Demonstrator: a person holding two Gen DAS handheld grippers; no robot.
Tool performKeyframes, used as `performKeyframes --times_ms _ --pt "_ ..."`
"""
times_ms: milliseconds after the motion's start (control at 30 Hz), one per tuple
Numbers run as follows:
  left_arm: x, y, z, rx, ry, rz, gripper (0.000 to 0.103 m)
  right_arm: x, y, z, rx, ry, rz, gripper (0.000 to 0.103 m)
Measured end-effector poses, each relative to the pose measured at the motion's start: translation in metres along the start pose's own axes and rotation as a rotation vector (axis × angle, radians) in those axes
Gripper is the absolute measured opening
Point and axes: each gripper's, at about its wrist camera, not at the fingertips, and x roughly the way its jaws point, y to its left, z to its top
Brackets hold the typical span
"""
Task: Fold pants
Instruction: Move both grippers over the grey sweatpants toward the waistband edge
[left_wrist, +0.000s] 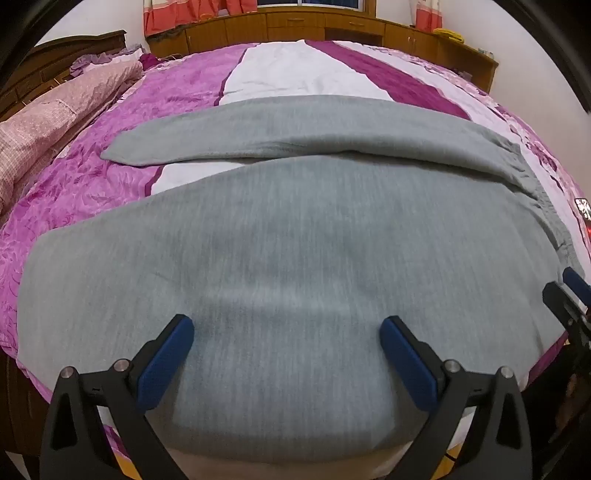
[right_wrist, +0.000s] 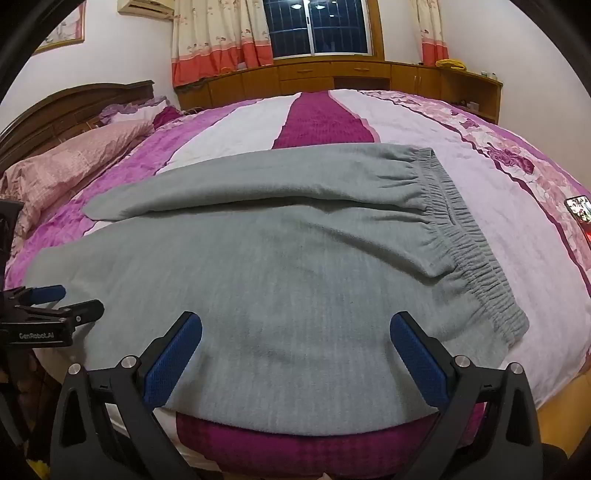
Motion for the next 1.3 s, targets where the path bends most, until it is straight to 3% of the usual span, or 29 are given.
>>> performKeyframes --times_ms 200,367,700,1300 --pt "-0.007 0.001 0.005 -0.008 0.006 -0.028 0.102 -0.003 -0.001 0.001 0.019 -0.015 0.001 0.099" --pt "-0.019 0.006 0.001 -0.013 -0.035 -0.050 0.102 -0.002 -0.007 0.001 0.038 -0.006 0.001 0.099" --pt "-0.020 0.000 0.011 0.022 -0.007 -0.046 0.102 -0.003 -0.008 0.005 0.061 -0.004 0.061 0.099" --pt "-0.025 -0.001 0.014 0.018 0.002 -0.022 0.102 0.002 -0.007 0.009 0.076 0.009 0.094 0.099"
